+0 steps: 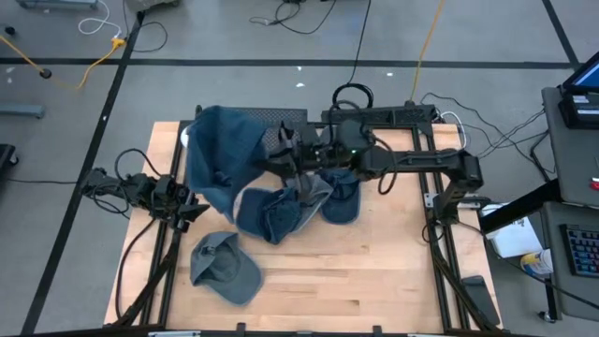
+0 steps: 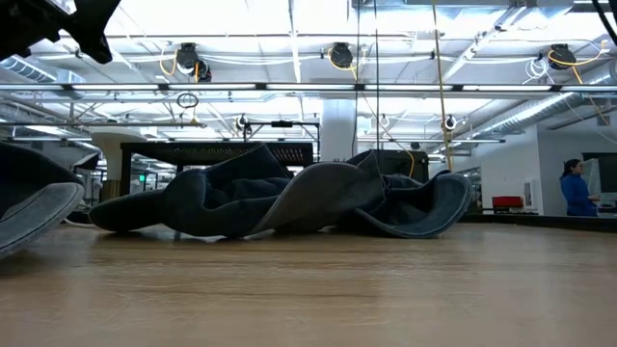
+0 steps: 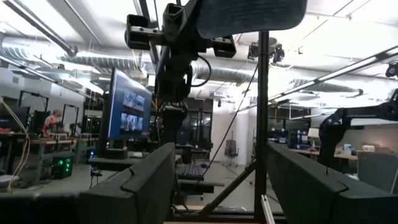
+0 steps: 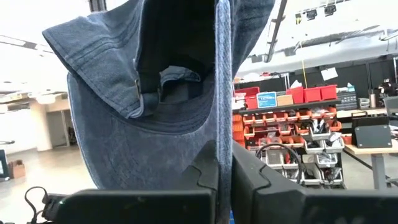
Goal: Pick & Place hat
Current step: Put the top right blue cap on the shelf
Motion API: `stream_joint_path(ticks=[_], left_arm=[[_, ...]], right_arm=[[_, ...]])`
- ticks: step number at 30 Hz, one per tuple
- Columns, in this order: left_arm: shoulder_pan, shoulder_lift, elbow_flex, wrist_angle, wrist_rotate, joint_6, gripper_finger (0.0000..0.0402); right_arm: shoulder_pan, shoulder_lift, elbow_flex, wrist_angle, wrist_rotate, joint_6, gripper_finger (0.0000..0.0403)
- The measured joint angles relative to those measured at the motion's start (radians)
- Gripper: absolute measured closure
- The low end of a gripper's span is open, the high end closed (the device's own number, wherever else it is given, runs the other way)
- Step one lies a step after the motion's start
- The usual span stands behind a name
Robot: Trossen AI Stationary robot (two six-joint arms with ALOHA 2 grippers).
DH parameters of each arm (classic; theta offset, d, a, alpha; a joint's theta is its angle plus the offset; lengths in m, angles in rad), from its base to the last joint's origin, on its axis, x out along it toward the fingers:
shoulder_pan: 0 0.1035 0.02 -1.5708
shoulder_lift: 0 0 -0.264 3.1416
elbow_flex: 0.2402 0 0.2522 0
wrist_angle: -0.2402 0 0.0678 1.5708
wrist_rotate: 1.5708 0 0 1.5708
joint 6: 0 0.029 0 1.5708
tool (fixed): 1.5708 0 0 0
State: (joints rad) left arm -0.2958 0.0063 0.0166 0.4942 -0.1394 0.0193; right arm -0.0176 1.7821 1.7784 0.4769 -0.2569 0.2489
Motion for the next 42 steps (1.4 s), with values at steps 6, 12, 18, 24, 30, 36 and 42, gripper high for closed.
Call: stream_joint_path(ticks=[6, 12, 18, 24, 30, 36, 42], left_arm=[[0.000, 0.000, 0.000, 0.029, 0.000, -0.002, 0.0151], [0.000, 0.000, 0.000, 0.043, 0.000, -0.005, 0.0151], [0.001, 0.000, 0.000, 0.161, -0.022, -0.217, 0.0151], [0.001, 0.000, 0.000, 0.204, -0.038, -0.644, 0.0151], [0.001, 0.000, 0.011, 0.242, -0.026, -0.944, 0.0151], [0.001, 0.012, 0.075, 0.241, -0.039, -1.161, 0.0151], [0.000, 0.118, 0.149, 0.240, -0.038, -1.291, 0.0151]], right_arm=[[0.007, 0.023, 0.001, 0.030, -0.002, 0.025, 0.0400], [0.006, 0.021, 0.001, 0.029, -0.002, 0.021, 0.0400], [0.006, 0.021, 0.001, 0.088, -0.038, 0.021, 0.0400], [0.007, 0.021, 0.001, 0.131, -0.036, -0.009, 0.0400], [0.007, 0.021, 0.001, 0.220, -0.035, -0.083, 0.0400], [0.007, 0.008, 0.000, 0.258, -0.036, -0.178, 0.0400], [0.007, 0.007, 0.039, 0.279, -0.033, -0.251, 0.0400]])
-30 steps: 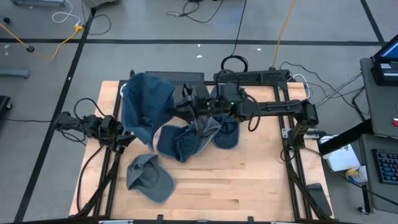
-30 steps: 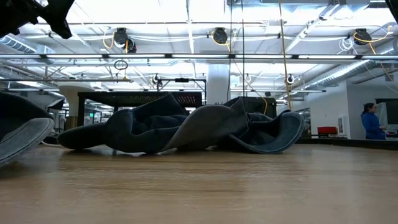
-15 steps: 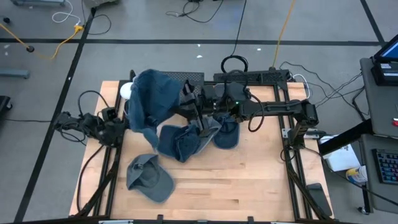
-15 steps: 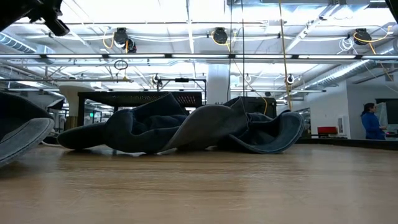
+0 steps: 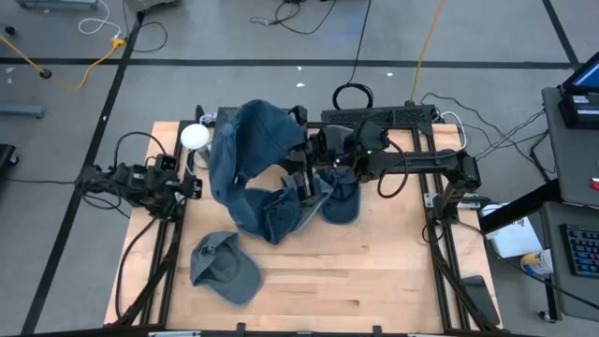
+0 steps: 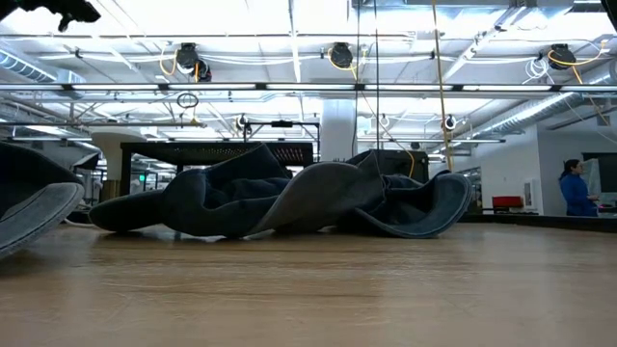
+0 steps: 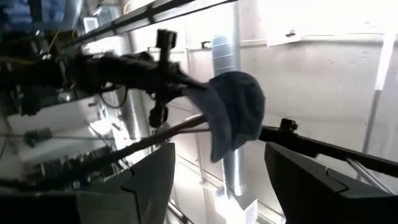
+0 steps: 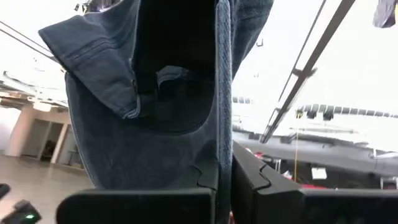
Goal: Pick & Place hat
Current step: Put the top right blue cap on the shelf
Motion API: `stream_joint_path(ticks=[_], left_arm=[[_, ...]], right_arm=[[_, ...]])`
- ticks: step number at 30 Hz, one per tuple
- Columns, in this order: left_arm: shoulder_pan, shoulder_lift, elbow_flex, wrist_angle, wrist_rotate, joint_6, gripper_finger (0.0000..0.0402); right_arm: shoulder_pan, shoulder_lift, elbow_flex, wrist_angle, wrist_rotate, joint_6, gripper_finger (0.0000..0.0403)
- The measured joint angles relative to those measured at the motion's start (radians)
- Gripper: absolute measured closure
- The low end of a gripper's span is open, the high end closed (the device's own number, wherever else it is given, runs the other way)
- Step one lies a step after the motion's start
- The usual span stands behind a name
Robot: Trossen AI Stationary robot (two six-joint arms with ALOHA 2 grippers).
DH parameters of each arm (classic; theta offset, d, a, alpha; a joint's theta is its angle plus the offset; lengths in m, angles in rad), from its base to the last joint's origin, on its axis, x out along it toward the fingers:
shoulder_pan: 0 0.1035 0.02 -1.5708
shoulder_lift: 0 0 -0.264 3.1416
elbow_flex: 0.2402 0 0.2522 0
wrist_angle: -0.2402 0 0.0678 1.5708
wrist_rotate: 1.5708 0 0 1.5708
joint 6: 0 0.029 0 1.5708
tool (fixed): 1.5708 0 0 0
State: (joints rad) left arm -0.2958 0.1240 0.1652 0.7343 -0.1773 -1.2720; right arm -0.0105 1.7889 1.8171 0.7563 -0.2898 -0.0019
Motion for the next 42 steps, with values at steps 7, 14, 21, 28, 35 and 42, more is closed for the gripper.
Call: stream_joint_path(ticks=[7, 14, 21, 28, 35, 42], left_arm=[[0.000, 0.209, 0.127, 0.003, 0.024, -0.050, 0.0151], [0.000, 0.413, 0.286, 0.012, 0.032, -0.034, 0.0151], [0.000, 0.615, 0.446, 0.058, 0.056, -0.032, 0.0151], [0.000, 0.793, 0.589, 0.070, 0.100, -0.076, 0.0151], [0.001, 0.917, 0.677, 0.160, 0.112, -0.047, 0.0151], [0.001, 1.011, 0.735, 0.161, 0.126, -0.073, 0.0151]], right_arm=[[-0.001, -0.001, 0.043, 0.002, -0.013, -0.083, 0.0400], [-0.003, -0.001, 0.056, 0.003, -0.085, -0.148, 0.0400], [-0.005, 0.000, 0.056, 0.004, -0.134, -0.149, 0.0400], [-0.012, 0.000, 0.056, 0.003, -0.235, -0.172, 0.0400], [-0.023, 0.000, 0.056, 0.000, -0.322, -0.174, 0.0400], [-0.042, 0.000, 0.056, -0.003, -0.343, -0.167, 0.0400]])
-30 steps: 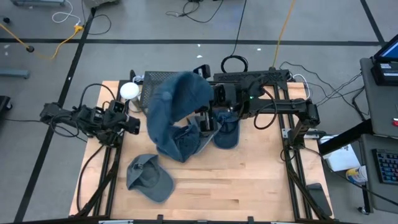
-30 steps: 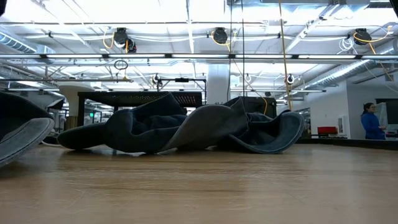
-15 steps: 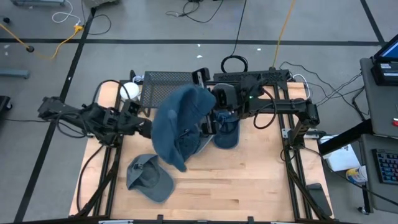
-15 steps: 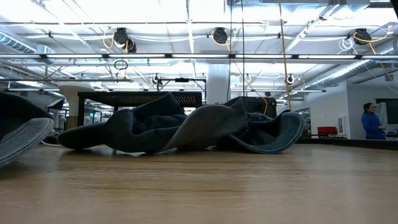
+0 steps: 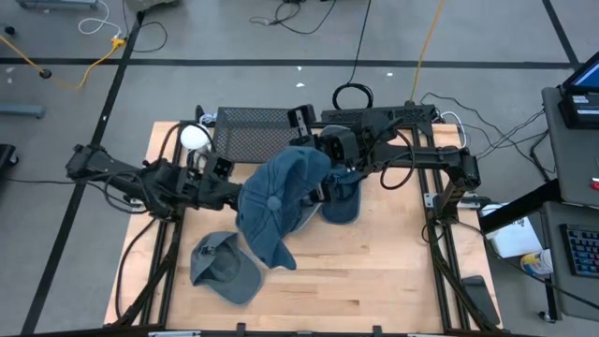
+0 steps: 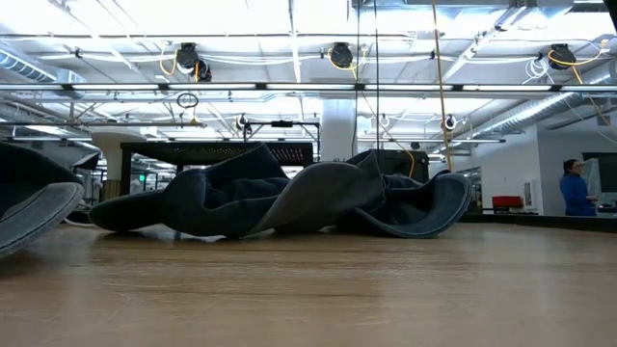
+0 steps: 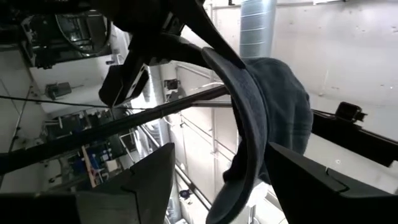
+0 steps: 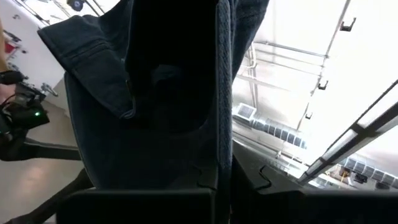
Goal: Pick & Place hat
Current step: Put the top right blue cap on the shelf
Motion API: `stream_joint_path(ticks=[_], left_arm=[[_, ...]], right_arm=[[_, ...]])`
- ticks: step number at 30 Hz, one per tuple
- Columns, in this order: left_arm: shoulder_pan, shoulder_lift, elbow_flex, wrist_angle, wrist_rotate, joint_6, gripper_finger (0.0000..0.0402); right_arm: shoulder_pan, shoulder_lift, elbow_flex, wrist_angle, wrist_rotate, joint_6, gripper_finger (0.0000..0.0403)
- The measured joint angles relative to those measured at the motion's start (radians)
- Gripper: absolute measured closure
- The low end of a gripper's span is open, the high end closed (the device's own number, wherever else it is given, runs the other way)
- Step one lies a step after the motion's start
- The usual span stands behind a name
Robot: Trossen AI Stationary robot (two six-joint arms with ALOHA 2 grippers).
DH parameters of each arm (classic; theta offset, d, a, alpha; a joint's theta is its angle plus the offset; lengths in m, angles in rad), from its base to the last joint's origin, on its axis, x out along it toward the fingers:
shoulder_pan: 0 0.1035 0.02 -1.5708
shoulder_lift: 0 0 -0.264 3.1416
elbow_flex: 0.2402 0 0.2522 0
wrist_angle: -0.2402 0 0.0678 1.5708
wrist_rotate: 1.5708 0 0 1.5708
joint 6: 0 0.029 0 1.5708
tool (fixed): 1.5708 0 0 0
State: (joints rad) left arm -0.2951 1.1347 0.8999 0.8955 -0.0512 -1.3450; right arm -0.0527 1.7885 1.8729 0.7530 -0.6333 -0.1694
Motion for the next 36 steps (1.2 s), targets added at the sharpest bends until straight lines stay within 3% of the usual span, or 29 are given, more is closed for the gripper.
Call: stream_joint_path(ticks=[15, 31, 36], left_arm=[[-0.003, 0.029, 0.048, -0.001, 0.011, -0.023, 0.0159], [-0.002, 0.030, 0.046, 0.088, 0.061, -0.027, 0.0370], [-0.002, 0.029, 0.046, 0.102, 0.103, -0.030, 0.0388]], right_arm=[[-0.013, -0.001, 0.000, -0.048, -0.053, 0.044, 0.0399], [-0.013, -0.001, 0.000, -0.054, -0.041, 0.075, 0.0397], [-0.012, -0.002, 0.000, -0.068, -0.049, 0.078, 0.0378]])
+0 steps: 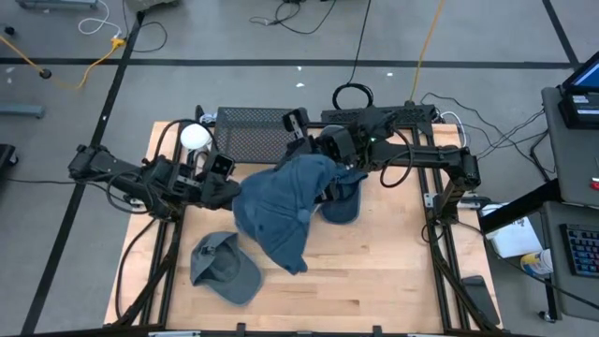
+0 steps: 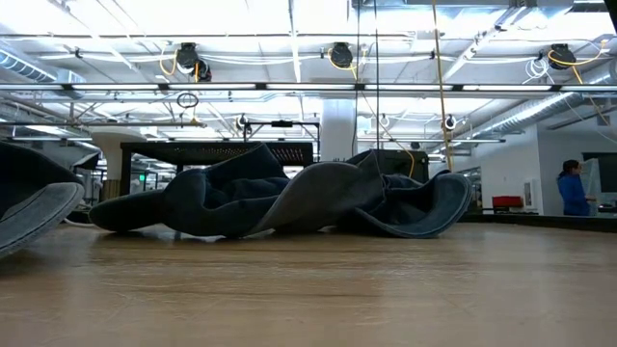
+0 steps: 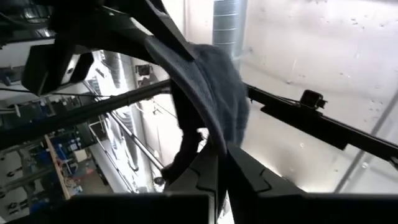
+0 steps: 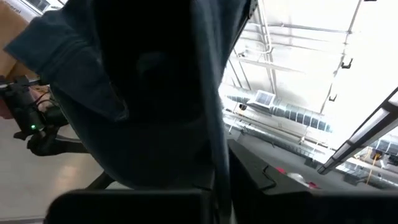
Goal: Pick & Place hat
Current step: Put the top right blue cap on the shelf
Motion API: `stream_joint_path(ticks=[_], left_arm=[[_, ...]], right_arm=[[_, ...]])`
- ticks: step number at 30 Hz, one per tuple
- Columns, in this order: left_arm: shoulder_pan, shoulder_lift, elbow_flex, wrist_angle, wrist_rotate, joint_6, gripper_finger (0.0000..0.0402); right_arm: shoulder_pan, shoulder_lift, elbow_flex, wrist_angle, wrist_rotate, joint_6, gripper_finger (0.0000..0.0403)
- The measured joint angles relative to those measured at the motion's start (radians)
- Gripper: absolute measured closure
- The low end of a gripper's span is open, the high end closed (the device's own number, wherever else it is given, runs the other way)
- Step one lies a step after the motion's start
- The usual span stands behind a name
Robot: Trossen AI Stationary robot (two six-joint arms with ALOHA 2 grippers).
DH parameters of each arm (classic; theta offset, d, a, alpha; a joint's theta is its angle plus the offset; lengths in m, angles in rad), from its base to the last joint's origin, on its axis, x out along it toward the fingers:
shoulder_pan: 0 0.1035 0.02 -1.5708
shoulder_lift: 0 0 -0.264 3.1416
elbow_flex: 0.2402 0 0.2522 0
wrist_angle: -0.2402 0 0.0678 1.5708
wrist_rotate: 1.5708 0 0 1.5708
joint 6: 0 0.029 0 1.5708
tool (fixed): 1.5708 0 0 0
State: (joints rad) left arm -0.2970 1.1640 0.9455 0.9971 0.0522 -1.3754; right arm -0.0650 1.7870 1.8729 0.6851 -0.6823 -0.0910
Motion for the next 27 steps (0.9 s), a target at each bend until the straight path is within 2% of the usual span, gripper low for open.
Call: stream_joint_path(ticks=[4, 10, 15, 18, 21, 27], left_arm=[[-0.001, -0.002, 0.000, 0.009, 0.019, 0.001, 0.0372], [0.011, -0.020, 0.000, 0.012, 0.057, 0.011, 0.0390], [0.033, -0.066, 0.000, 0.005, 0.090, 0.051, 0.0392], [0.051, -0.104, 0.001, 0.001, 0.119, 0.093, 0.0392], [0.079, -0.149, 0.001, -0.040, 0.150, 0.135, 0.0392], [0.152, -0.283, 0.001, -0.260, 0.181, 0.220, 0.0392]], right_arm=[[0.000, 0.000, 0.000, -0.041, 0.002, 0.005, 0.0346], [0.000, 0.000, 0.000, -0.089, 0.008, 0.005, 0.0279], [0.001, -0.047, -0.001, -0.201, 0.080, 0.008, 0.0210], [0.002, -0.086, -0.001, -0.368, 0.150, 0.055, 0.0173], [0.012, -0.121, -0.001, -0.550, 0.273, 0.145, 0.0148], [0.038, -0.178, 0.000, -0.808, 0.460, 0.353, 0.0132]])
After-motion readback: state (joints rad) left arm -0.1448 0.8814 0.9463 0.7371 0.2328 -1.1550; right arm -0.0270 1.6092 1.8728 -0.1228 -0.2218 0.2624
